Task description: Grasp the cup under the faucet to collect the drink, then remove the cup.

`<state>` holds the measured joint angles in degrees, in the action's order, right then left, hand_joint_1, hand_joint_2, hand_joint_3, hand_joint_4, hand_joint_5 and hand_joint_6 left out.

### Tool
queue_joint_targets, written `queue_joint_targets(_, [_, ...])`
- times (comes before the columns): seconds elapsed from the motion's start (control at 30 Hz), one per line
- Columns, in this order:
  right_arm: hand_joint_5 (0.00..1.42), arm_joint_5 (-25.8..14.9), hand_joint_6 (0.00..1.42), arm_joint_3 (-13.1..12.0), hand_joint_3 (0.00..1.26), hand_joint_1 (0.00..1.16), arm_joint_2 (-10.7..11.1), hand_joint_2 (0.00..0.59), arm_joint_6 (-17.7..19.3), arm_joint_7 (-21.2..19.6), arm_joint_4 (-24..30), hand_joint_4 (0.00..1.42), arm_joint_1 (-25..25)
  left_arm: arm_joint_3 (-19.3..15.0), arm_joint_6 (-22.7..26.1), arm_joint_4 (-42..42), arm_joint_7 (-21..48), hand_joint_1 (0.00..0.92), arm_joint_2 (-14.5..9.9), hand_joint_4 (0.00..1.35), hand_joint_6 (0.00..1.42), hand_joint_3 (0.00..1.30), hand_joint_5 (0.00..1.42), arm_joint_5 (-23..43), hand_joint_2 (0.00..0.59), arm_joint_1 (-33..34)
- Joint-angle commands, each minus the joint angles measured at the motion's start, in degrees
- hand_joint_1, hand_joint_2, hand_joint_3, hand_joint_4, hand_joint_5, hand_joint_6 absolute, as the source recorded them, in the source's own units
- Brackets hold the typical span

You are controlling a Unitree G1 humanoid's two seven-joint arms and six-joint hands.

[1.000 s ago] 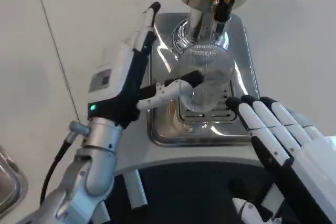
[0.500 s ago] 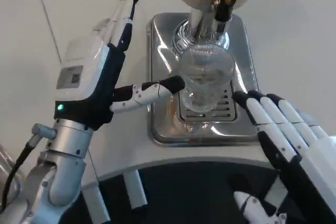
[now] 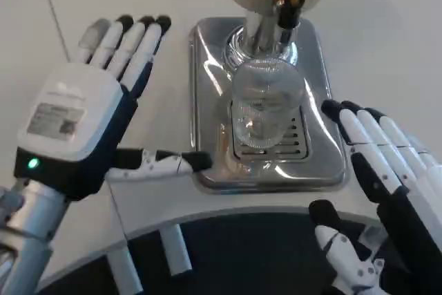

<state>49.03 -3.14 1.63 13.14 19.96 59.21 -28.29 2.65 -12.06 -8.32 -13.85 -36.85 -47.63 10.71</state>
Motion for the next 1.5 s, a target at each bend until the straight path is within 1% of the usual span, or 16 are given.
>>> queue_joint_targets(0.03, [0.0, -0.5, 0.05, 0.7, 0.01, 0.11, -0.6, 0.527, -3.2, 1.0, 0.8, 0.0, 3.4, -2.2, 1.7, -6.0, 4.7, 0.0, -2.4, 0.0, 0.0, 0.0, 0.0, -2.3, 0.0, -7.7])
queue_joint_targets(0.1, [0.0, -0.2, 0.05, 1.1, 0.01, 0.11, -0.8, 0.527, -4.5, 1.4, 0.8, 0.0, 4.7, -2.3, 2.9, -7.3, 6.5, 0.0, -2.4, 0.0, 0.0, 0.0, 0.0, -3.1, 0.0, -9.4])
queue_joint_targets(0.2, [0.0, 0.3, 0.05, 2.3, 0.01, 0.11, -1.2, 0.528, -6.6, 1.8, 0.7, 0.0, 6.3, -2.0, 5.3, -9.1, 10.2, 0.0, -1.3, 0.0, 0.0, 0.0, 0.0, -3.5, 0.0, -11.2])
queue_joint_targets(0.3, [0.0, 0.4, 0.04, 3.6, 0.01, 0.11, -1.8, 0.529, -8.6, 2.0, 0.5, 0.0, 7.2, -1.8, 6.0, -10.5, 10.8, 0.0, -0.3, 0.0, 0.0, 0.0, 0.0, -3.6, 0.0, -13.3])
queue_joint_targets(0.47, [0.0, -0.5, 0.02, 5.4, 0.0, 0.11, -4.5, 0.54, -13.2, 1.1, 0.2, 0.0, 8.9, -1.6, 4.8, -12.5, 7.4, 0.0, 1.1, 0.0, 0.0, 0.0, 0.0, -5.9, 0.0, -20.1])
queue_joint_targets(0.53, [0.0, -1.5, 0.0, 5.9, 0.0, 0.13, -6.2, 0.54, -15.3, 0.1, -0.7, 0.0, 10.7, -1.4, 4.1, -12.8, 6.4, 0.0, 1.6, 0.0, 0.0, 0.0, 0.0, -6.3, 0.0, -22.0])
queue_joint_targets(0.63, [0.0, -2.7, 0.0, 6.6, 0.0, 0.16, -6.9, 0.554, -17.2, -1.5, -1.7, 0.0, 13.1, -1.4, 2.7, -12.4, 5.3, 0.0, 2.0, 0.0, 0.0, 0.0, 0.0, -6.1, 0.0, -23.5])
queue_joint_targets(0.7, [0.0, -4.1, 0.0, 7.1, 0.0, 0.22, -7.4, 0.561, -18.9, -3.1, -3.4, 0.0, 16.1, -1.6, 1.9, -11.6, 5.5, 0.0, 2.1, 0.0, 0.0, 0.0, 0.0, -5.2, 0.0, -23.6])
queue_joint_targets(0.77, [0.0, -5.7, 0.0, 7.0, 0.0, 0.25, -7.2, 0.55, -20.5, -4.2, -5.3, 0.0, 19.7, -1.8, 1.3, -10.8, 5.9, 0.0, 2.1, 0.0, 0.0, 0.0, 0.0, -4.1, 0.0, -23.4])
queue_joint_targets(0.93, [0.0, -8.2, 0.0, 6.3, 0.0, 0.26, -6.0, 0.551, -23.9, -5.4, -7.8, 0.0, 25.6, -2.1, 0.1, -10.8, 5.0, 0.0, 2.5, 0.0, 0.0, 0.0, 0.0, -2.9, 0.0, -24.1])
queue_joint_targets(1.1, [0.0, -10.7, 0.0, 5.2, 0.0, 0.33, -4.6, 0.55, -25.9, -6.9, -11.1, 0.0, 30.9, -1.9, -0.6, -10.6, 4.5, 0.0, 2.9, 0.0, 0.0, 0.0, 0.0, -2.9, 0.0, -24.2])
queue_joint_targets(1.13, [0.0, -11.2, 0.0, 5.1, 0.0, 0.36, -4.6, 0.54, -26.2, -7.4, -11.7, 0.0, 32.1, -2.1, -0.9, -10.7, 3.9, 0.0, 3.0, 0.0, 0.0, 0.0, 0.0, -2.9, 0.0, -24.3])
queue_joint_targets(1.23, [0.0, -12.5, 0.0, 5.0, 0.0, 0.38, -4.7, 0.549, -27.2, -8.7, -13.9, 0.0, 36.2, -2.1, -1.2, -11.0, 3.1, 0.0, 3.6, 0.0, 0.0, 0.0, 0.0, -2.9, 0.0, -24.6])
queue_joint_targets(1.3, [0.0, -13.0, 0.0, 5.4, 0.0, 0.38, -4.6, 0.546, -27.8, -9.2, -14.7, 0.0, 37.8, -2.2, -1.8, -10.8, 2.4, 0.0, 3.9, 0.0, 0.0, 0.0, 0.0, -2.8, 0.0, -24.6])
queue_joint_targets(1.4, [0.0, -12.4, 0.0, 7.1, 0.0, 0.43, -5.9, 0.548, -29.8, -10.7, -16.1, 0.0, 41.0, -2.6, -2.4, -10.7, 1.0, 0.0, 4.0, 0.0, 0.0, 0.0, 0.0, -3.4, 0.0, -24.8])
queue_joint_targets(1.5, [0.0, -12.0, 0.0, 9.0, 0.0, 0.44, -7.1, 0.532, -31.2, -12.2, -17.3, 0.0, 43.2, -2.7, -2.2, -10.6, 0.8, 0.0, 4.1, 0.0, 0.0, 0.0, 0.0, -3.5, 0.001, -24.6])
